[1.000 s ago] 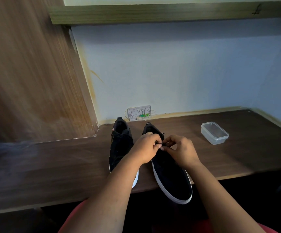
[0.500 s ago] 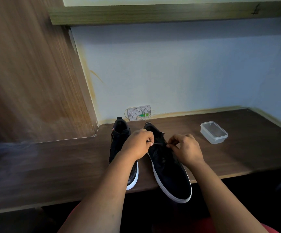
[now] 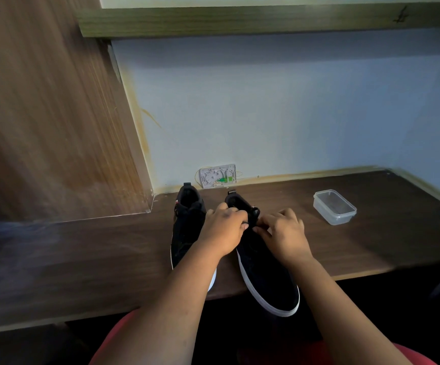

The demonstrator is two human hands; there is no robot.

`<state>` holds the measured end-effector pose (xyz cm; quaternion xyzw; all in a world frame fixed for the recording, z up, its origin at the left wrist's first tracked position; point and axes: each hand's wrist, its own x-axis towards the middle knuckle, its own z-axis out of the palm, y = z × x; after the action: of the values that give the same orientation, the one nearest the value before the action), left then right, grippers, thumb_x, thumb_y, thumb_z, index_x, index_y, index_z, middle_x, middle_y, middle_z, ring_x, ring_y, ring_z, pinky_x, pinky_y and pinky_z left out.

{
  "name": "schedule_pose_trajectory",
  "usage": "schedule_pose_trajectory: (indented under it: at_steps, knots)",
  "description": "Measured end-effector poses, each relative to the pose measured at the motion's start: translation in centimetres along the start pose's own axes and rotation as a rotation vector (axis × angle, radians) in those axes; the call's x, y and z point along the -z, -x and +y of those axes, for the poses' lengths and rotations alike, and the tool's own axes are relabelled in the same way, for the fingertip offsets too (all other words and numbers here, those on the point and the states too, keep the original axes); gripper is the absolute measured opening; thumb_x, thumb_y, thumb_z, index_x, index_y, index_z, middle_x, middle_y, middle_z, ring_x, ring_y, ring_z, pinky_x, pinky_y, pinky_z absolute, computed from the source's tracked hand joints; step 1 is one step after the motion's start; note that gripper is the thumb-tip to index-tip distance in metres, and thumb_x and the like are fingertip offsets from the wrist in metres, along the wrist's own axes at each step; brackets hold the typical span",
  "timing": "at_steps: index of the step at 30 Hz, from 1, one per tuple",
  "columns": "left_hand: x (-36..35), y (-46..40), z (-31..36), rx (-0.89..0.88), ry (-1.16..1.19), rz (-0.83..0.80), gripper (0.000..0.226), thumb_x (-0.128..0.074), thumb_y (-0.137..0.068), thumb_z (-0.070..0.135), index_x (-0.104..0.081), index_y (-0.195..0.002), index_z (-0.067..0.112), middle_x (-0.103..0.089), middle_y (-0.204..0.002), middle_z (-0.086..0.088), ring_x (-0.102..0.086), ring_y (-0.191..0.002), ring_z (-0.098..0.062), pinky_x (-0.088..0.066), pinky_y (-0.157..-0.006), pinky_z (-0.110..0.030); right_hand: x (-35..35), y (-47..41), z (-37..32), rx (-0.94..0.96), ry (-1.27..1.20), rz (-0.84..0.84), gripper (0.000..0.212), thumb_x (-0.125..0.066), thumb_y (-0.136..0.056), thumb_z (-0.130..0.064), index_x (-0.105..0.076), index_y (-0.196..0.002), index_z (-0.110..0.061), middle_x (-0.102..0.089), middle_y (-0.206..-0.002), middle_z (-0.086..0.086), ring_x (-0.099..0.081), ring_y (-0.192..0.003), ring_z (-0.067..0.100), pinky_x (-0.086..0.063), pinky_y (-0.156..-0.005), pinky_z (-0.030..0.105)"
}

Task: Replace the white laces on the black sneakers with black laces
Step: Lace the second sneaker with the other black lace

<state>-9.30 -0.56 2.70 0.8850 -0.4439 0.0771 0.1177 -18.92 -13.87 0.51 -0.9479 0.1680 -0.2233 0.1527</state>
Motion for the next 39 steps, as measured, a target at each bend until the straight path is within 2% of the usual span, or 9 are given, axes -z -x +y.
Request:
schedule_pose_trajectory:
  at_steps: [8, 13, 18, 23, 26, 33, 36, 38, 39]
  knots:
    - [0.9, 0.0, -0.3, 0.011, 0.023, -0.014, 0.019, -0.048, -0.098, 0.033, -0.067, -0.1, 0.033, -0.055, -0.105, 0.009, -0.038, -0.105, -0.019, -0.027, -0.084, -0.036, 0.4, -0.1, -0.2, 0.058, 0.138, -0.008, 0.017, -0.049, -0.096, -0.037, -0.058, -0.105, -0.025, -0.059, -0.108, -0.011, -0.033, -0.116, 0.021, -0.019, -0.081, 0.035]
    - [1.0, 0.2, -0.8, 0.035, 0.016, 0.017, 0.014, -0.054, -0.094, 0.032, -0.068, -0.093, 0.031, -0.051, -0.109, 0.015, -0.035, -0.108, -0.016, -0.026, -0.086, -0.036, 0.6, 0.0, -0.2, 0.046, 0.252, -0.026, 0.019, -0.048, -0.095, -0.037, -0.061, -0.107, -0.028, -0.053, -0.119, -0.011, -0.028, -0.128, 0.029, -0.021, -0.097, 0.047]
    - [0.9, 0.3, -0.9, 0.071, 0.019, 0.005, 0.013, -0.055, -0.095, 0.033, -0.068, -0.093, 0.03, -0.05, -0.109, 0.014, -0.035, -0.108, -0.018, -0.026, -0.085, -0.035, 0.4, 0.2, -0.3, 0.007, 0.31, -0.056, 0.023, -0.047, -0.096, -0.037, -0.064, -0.108, -0.028, -0.05, -0.125, -0.009, -0.023, -0.131, 0.03, -0.019, -0.102, 0.052]
    - [0.7, 0.1, -1.0, 0.047, -0.035, 0.008, 0.024, -0.047, -0.095, 0.048, -0.061, -0.108, 0.034, -0.046, -0.117, 0.01, -0.033, -0.114, -0.018, -0.026, -0.089, -0.038, 0.4, -0.2, 0.1, -0.025, 0.134, -0.071, 0.027, -0.048, -0.094, -0.048, -0.063, -0.11, -0.033, -0.05, -0.126, -0.013, -0.02, -0.132, 0.025, -0.019, -0.102, 0.049]
    - [0.4, 0.0, -0.4, 0.019, -0.045, -0.027, 0.022, -0.045, -0.097, 0.045, -0.059, -0.109, 0.032, -0.046, -0.119, 0.007, -0.032, -0.115, -0.02, -0.025, -0.088, -0.038, 0.4, -0.2, -0.1, -0.025, 0.116, -0.107, 0.025, -0.052, -0.092, -0.048, -0.063, -0.105, -0.03, -0.051, -0.125, -0.012, -0.021, -0.131, 0.024, -0.021, -0.102, 0.048]
    - [0.6, 0.0, -0.9, 0.053, 0.052, 0.022, 0.02, -0.048, -0.096, 0.032, -0.067, -0.091, 0.032, -0.049, -0.105, 0.017, -0.034, -0.104, -0.016, -0.025, -0.082, -0.035, 0.6, 0.0, -0.3, -0.04, 0.1, -0.002, 0.018, -0.052, -0.094, -0.04, -0.064, -0.103, -0.03, -0.053, -0.118, -0.013, -0.028, -0.123, 0.024, -0.028, -0.092, 0.043]
    - [0.6, -0.2, -1.1, 0.071, 0.04, -0.015, 0.02, -0.049, -0.096, 0.035, -0.068, -0.094, 0.032, -0.049, -0.108, 0.015, -0.035, -0.107, -0.018, -0.029, -0.085, -0.036, 0.2, 0.0, -0.8, -0.055, 0.095, -0.082, 0.021, -0.049, -0.096, -0.038, -0.061, -0.105, -0.023, -0.051, -0.118, -0.009, -0.034, -0.119, 0.024, -0.039, -0.088, 0.042]
    - [0.5, -0.1, -1.3, 0.102, 0.075, -0.069, 0.019, -0.05, -0.095, 0.042, -0.066, -0.1, 0.035, -0.047, -0.114, 0.011, -0.035, -0.112, -0.02, -0.031, -0.09, -0.038, -0.1, 0.2, -0.5, -0.104, -0.027, -0.159, 0.028, -0.048, -0.096, -0.043, -0.057, -0.112, -0.021, -0.05, -0.121, -0.003, -0.037, -0.121, 0.028, -0.042, -0.089, 0.044]
    - [0.5, 0.0, -1.4, 0.115, 0.098, -0.069, 0.019, -0.051, -0.094, 0.046, -0.064, -0.104, 0.035, -0.045, -0.117, 0.01, -0.035, -0.114, -0.02, -0.032, -0.091, -0.038, -0.1, 0.3, -0.3, -0.155, -0.124, -0.223, 0.039, -0.049, -0.094, -0.049, -0.051, -0.122, -0.022, -0.047, -0.126, 0.001, -0.037, -0.124, 0.031, -0.041, -0.094, 0.045]
